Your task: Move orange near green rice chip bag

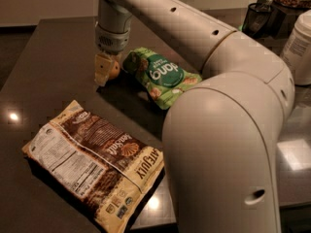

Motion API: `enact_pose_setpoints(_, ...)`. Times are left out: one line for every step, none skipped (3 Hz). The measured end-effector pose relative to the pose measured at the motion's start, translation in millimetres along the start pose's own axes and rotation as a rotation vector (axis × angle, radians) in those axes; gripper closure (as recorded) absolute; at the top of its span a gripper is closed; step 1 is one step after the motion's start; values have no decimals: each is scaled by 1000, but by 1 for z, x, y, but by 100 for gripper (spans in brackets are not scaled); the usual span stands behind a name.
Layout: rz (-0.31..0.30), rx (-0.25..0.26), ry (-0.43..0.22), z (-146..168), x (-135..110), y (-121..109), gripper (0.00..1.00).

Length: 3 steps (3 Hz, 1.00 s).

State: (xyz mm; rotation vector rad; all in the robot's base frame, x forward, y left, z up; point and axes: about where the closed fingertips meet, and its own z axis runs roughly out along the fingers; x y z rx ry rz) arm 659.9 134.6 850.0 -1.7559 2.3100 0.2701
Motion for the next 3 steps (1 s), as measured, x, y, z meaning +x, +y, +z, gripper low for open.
enact_pose_setpoints(-2, 2, 4, -1, 1, -2, 0)
enact_pose_setpoints(-19, 34, -11, -17, -8, -5, 0)
enact_pose_setpoints(-19, 34, -11, -17, -8, -5, 0)
